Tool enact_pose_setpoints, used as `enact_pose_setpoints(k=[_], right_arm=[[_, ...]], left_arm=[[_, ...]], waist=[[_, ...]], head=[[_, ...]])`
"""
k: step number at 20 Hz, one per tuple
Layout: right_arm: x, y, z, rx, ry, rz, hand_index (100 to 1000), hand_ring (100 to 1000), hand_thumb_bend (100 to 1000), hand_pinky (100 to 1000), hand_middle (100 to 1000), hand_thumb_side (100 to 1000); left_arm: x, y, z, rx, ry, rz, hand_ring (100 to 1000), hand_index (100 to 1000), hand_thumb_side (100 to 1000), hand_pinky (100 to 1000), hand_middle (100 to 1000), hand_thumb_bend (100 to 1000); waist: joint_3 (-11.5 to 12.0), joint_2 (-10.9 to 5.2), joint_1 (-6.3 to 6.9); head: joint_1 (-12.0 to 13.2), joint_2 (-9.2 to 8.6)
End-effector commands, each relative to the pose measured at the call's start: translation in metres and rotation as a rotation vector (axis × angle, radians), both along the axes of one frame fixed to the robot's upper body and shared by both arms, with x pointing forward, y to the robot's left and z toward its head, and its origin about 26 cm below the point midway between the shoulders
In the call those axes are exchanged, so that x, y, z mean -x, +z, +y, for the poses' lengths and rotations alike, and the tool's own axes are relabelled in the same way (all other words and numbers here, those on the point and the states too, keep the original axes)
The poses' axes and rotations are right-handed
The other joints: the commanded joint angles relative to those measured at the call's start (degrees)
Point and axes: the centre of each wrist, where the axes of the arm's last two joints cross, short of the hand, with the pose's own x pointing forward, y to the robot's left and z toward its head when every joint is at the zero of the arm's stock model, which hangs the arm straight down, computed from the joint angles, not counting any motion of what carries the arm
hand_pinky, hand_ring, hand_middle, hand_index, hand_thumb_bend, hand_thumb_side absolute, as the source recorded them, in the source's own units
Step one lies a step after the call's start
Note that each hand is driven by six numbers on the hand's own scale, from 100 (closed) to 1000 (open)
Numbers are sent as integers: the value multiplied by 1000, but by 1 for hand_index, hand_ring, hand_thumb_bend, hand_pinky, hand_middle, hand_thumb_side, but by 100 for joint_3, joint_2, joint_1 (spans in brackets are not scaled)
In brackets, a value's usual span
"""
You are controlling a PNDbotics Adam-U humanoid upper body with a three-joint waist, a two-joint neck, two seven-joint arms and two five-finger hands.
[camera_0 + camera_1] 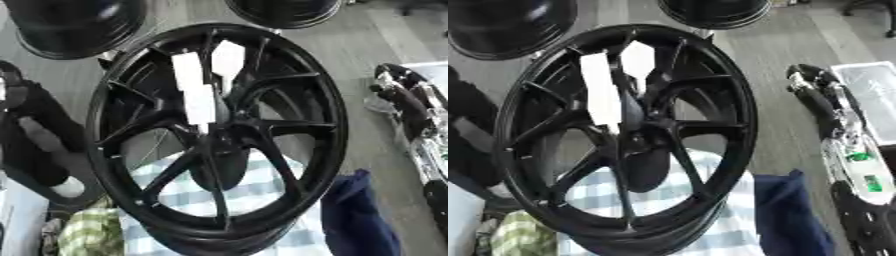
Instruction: Pull the pin out of the wheel hub.
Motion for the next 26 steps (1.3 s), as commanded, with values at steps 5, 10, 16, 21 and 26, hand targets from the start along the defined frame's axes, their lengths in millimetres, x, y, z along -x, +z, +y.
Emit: enact_pose_setpoints(k=[5,10,16,21,26], right_arm=[[1,10,-9,27,-8,-24,819,722,184,882,745,428],[3,8,-14,40,-15,-12,819,722,183,881,745,429],[4,7,-15,46,-13,-4,819,720,185,881,744,432],[3,7,-15,51,-8,-1,818,719,184,881,744,429],[4,5,-16,55,-7,8,818,719,183,881,744,431]], left_arm=[[1,78,-22,-289,-164,-135,660,692,543,751,695,100],[-2,118,-43,-563,-249,-162,669,711,503,753,683,131],[0,158,-63,-825,-367,-151,683,736,510,756,690,204],[-2,174,-74,-979,-429,-75,711,769,502,771,716,196],[-24,173,-84,-1069,-441,27,756,805,497,808,749,277]], waist=[[-30,-148,33],[-43,-192,67],[-86,-208,86],[-112,-236,102],[-107,-270,117]], head=[[-69,18],[-78,58],[-37,89],[-3,105],[12,136]])
